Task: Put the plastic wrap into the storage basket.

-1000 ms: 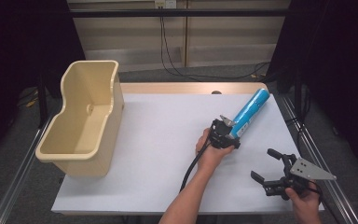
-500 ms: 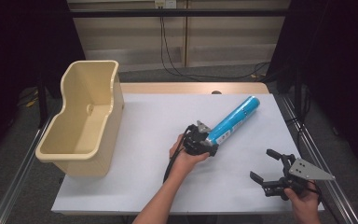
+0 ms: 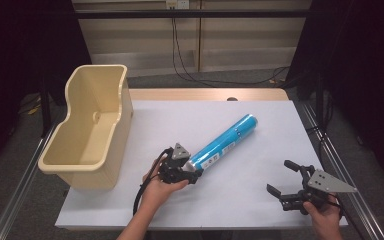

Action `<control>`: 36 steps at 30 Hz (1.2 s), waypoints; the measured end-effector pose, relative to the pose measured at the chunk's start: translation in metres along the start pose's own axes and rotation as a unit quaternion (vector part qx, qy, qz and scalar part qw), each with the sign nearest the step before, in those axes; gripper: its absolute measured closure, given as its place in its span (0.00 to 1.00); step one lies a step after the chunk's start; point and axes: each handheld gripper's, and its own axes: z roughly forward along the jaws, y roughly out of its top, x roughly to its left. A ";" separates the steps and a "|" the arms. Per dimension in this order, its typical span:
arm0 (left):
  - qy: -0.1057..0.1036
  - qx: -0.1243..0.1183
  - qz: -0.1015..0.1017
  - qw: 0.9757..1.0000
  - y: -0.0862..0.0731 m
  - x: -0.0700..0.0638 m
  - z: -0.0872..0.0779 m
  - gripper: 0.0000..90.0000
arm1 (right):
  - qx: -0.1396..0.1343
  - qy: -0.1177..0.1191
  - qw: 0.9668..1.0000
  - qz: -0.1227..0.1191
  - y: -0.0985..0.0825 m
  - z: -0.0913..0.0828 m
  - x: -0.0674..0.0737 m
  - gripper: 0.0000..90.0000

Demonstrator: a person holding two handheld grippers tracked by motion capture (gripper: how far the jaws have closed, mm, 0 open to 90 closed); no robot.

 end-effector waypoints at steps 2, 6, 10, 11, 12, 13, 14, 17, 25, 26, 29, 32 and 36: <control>-0.001 -0.003 -0.001 1.000 -0.007 0.002 -0.008 0.35 | 0.001 0.002 1.000 -0.001 0.000 0.001 0.001 0.00; -0.001 -0.001 0.001 1.000 -0.014 0.005 -0.019 0.36 | 0.002 0.003 1.000 -0.001 0.000 0.001 0.002 0.00; 0.000 0.005 0.004 1.000 -0.026 0.007 -0.036 0.36 | 0.002 0.003 1.000 -0.002 0.000 0.001 0.002 0.00; -0.001 0.006 0.005 1.000 -0.028 0.007 -0.039 0.36 | 0.001 0.003 1.000 0.000 0.000 0.001 0.002 0.00; -0.001 0.007 0.004 1.000 -0.030 0.007 -0.041 0.36 | 0.001 0.003 1.000 -0.001 0.000 0.001 0.002 0.00; 0.001 0.006 0.006 1.000 -0.031 0.006 -0.044 0.36 | 0.001 0.003 1.000 -0.001 0.000 0.001 0.002 0.00; 0.001 0.006 0.006 1.000 -0.031 0.006 -0.044 0.36 | 0.001 0.003 1.000 -0.001 0.000 0.001 0.002 0.00; 0.002 0.012 0.009 1.000 -0.035 0.005 -0.051 0.36 | 0.002 0.002 1.000 0.000 0.000 0.001 0.002 0.00; -0.007 0.020 0.002 1.000 -0.031 0.008 -0.050 0.35 | 0.001 0.003 1.000 -0.001 0.001 0.001 0.003 0.00; -0.011 0.002 -0.003 1.000 -0.027 0.010 -0.051 0.35 | 0.001 0.004 1.000 -0.001 0.001 0.001 0.003 0.00; -0.018 0.004 -0.015 1.000 -0.020 0.011 -0.051 0.28 | 0.002 0.005 1.000 -0.001 0.001 0.002 0.003 0.00; -0.022 0.020 -0.016 0.999 -0.006 0.011 -0.044 0.25 | 0.004 0.007 1.000 -0.002 0.001 0.002 0.003 0.00; -0.023 0.029 -0.014 0.999 0.005 0.012 -0.037 0.22 | 0.003 0.005 1.000 -0.001 0.000 0.001 0.002 0.00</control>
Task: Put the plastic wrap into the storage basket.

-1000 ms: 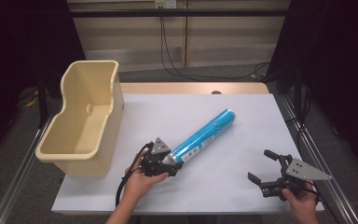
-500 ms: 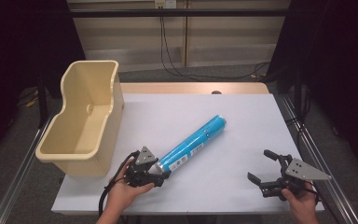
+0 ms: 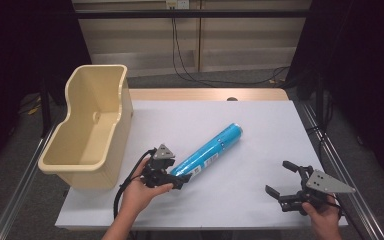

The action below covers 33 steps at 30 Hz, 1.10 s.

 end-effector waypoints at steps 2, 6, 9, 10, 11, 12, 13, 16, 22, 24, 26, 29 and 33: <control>-0.002 0.006 -0.005 1.000 0.008 0.001 0.004 0.22 | 0.000 0.000 1.000 0.001 0.000 0.000 0.000 0.00; -0.006 0.024 -0.006 1.000 0.025 0.004 0.011 0.21 | -0.001 0.001 1.000 0.002 0.000 0.000 -0.001 0.00; -0.007 0.033 -0.006 0.999 0.037 0.004 0.018 0.21 | -0.001 0.002 1.000 0.003 0.000 0.000 -0.001 0.00; -0.006 0.034 -0.004 0.999 0.041 0.005 0.020 0.21 | -0.001 0.002 1.000 0.002 0.000 0.000 -0.001 0.00; -0.007 0.040 -0.005 0.999 0.049 0.005 0.025 0.20 | 0.000 0.002 1.000 0.003 0.000 0.000 -0.001 0.00; -0.009 0.043 -0.005 0.999 0.053 0.005 0.027 0.20 | 0.000 0.003 1.000 0.003 0.000 0.000 -0.001 0.00; -0.009 0.043 -0.005 0.999 0.053 0.005 0.027 0.19 | 0.000 0.003 1.000 0.003 0.000 0.000 -0.001 0.00; -0.012 0.058 -0.002 0.998 0.063 0.004 0.036 0.19 | -0.001 0.002 1.000 0.003 0.000 -0.001 -0.002 0.00; -0.005 0.090 0.001 0.996 0.082 0.003 0.053 0.19 | -0.001 0.001 1.000 0.004 0.000 -0.001 -0.003 0.00; -0.007 0.101 -0.004 0.995 0.086 0.003 0.058 0.19 | -0.002 0.001 1.000 0.003 0.000 -0.001 -0.003 0.00; -0.007 0.116 -0.010 0.993 0.091 0.003 0.067 0.19 | -0.004 0.001 1.000 0.004 0.000 -0.001 -0.003 0.00; -0.004 0.127 -0.009 0.992 0.093 0.004 0.072 0.19 | -0.004 0.001 1.000 0.004 0.000 -0.002 -0.004 0.00; -0.002 0.138 -0.015 0.990 0.095 0.005 0.080 0.19 | -0.003 0.001 1.000 0.004 0.000 -0.002 -0.004 0.00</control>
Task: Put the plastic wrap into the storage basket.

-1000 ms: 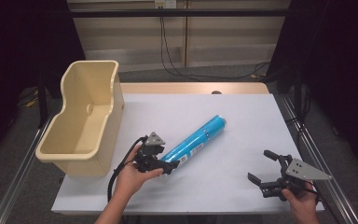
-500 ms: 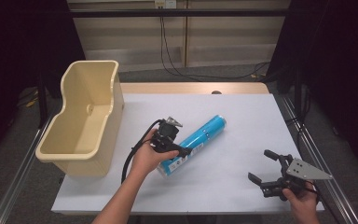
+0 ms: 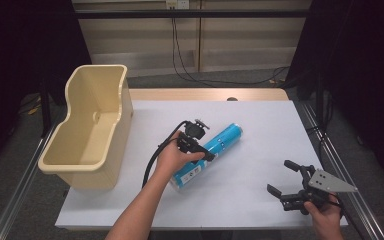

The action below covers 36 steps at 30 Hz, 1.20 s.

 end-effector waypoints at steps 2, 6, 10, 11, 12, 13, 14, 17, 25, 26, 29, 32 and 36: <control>0.005 0.009 -0.003 1.000 0.002 0.001 0.005 0.19 | 0.000 0.001 1.000 -0.001 0.000 0.000 0.000 0.00; 0.006 0.020 -0.004 1.000 0.002 0.002 0.011 0.19 | 0.000 0.000 1.000 -0.001 0.000 0.000 0.000 0.00; 0.011 0.027 -0.001 1.000 0.004 0.000 0.015 0.20 | 0.000 0.001 1.000 0.000 0.000 0.000 0.000 0.00; 0.012 0.028 0.000 1.000 0.004 0.000 0.016 0.20 | 0.000 0.000 1.000 0.000 0.000 0.000 0.000 0.00; 0.014 0.027 0.000 1.000 0.005 0.000 0.017 0.20 | -0.001 0.001 1.000 -0.001 0.000 0.000 -0.001 0.00; 0.016 0.030 0.003 0.999 0.005 0.000 0.018 0.21 | -0.001 0.000 1.000 -0.002 0.000 0.000 -0.001 0.00; 0.016 0.030 0.003 0.999 0.005 0.000 0.018 0.22 | -0.001 0.000 1.000 -0.003 0.000 0.000 -0.001 0.00; 0.019 0.028 0.007 0.999 0.005 -0.001 0.021 0.22 | -0.001 0.000 1.000 -0.001 0.000 0.000 -0.001 0.00; 0.020 0.033 0.012 0.999 0.006 -0.002 0.028 0.24 | -0.001 -0.001 1.000 0.000 0.000 -0.001 -0.001 0.00; 0.020 0.033 0.012 0.999 0.006 -0.002 0.028 0.24 | -0.001 -0.001 1.000 0.000 0.000 -0.001 -0.001 0.00; 0.021 0.031 0.013 0.999 0.006 -0.003 0.030 0.26 | -0.001 -0.002 1.000 0.000 0.000 -0.001 -0.001 0.00; 0.018 0.042 -0.001 0.999 0.006 -0.003 0.033 0.27 | -0.001 -0.002 1.000 0.000 0.000 -0.001 -0.001 0.00; 0.016 0.060 -0.012 0.998 0.010 -0.006 0.035 0.34 | -0.001 -0.002 1.000 -0.001 0.000 -0.001 -0.001 0.00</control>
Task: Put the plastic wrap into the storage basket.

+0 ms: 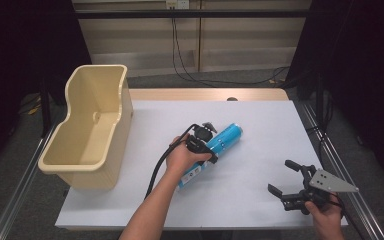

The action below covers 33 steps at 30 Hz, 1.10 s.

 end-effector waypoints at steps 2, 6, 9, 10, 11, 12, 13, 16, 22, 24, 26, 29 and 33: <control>0.008 0.013 0.013 1.000 0.002 -0.002 -0.001 0.35 | 0.000 0.000 1.000 0.002 0.000 0.000 0.000 0.00; 0.010 0.034 -0.014 0.999 0.006 -0.006 -0.003 0.35 | 0.001 0.001 1.000 0.001 0.000 0.000 0.000 0.00; 0.004 0.029 -0.029 0.999 0.005 -0.002 -0.011 0.36 | 0.001 0.001 1.000 0.001 -0.001 0.000 -0.001 0.00; 0.004 0.029 -0.029 0.999 0.005 -0.002 -0.011 0.36 | 0.001 0.001 1.000 0.001 -0.001 0.000 -0.001 0.00; 0.006 0.035 -0.033 0.999 0.004 0.000 -0.017 0.36 | 0.000 0.000 1.000 0.001 -0.001 0.000 -0.001 0.00; 0.006 0.035 -0.033 0.999 0.004 0.000 -0.017 0.36 | 0.000 0.000 1.000 0.001 -0.001 0.000 -0.001 0.00; 0.003 0.034 -0.039 0.999 0.003 0.002 -0.021 0.36 | 0.000 0.000 1.000 0.002 -0.001 0.000 -0.001 0.00; 0.007 0.035 -0.050 0.998 0.001 0.006 -0.032 0.36 | -0.001 0.001 1.000 0.001 0.000 0.000 -0.001 0.00; 0.023 0.044 -0.059 0.997 -0.003 0.012 -0.050 0.36 | 0.000 0.003 1.000 -0.002 0.000 0.001 0.000 0.00; 0.020 0.044 -0.068 0.997 -0.004 0.016 -0.056 0.36 | 0.000 0.003 1.000 -0.002 0.000 0.002 0.000 0.00; 0.026 0.041 -0.068 0.996 -0.005 0.017 -0.062 0.36 | -0.001 0.003 1.000 -0.002 0.000 0.001 0.000 0.00; 0.031 0.040 -0.071 0.996 -0.005 0.021 -0.072 0.36 | 0.000 0.003 1.000 -0.001 0.000 0.001 0.000 0.00; 0.036 0.040 -0.081 0.995 -0.006 0.024 -0.085 0.36 | -0.001 0.003 1.000 0.002 0.000 0.001 0.000 0.00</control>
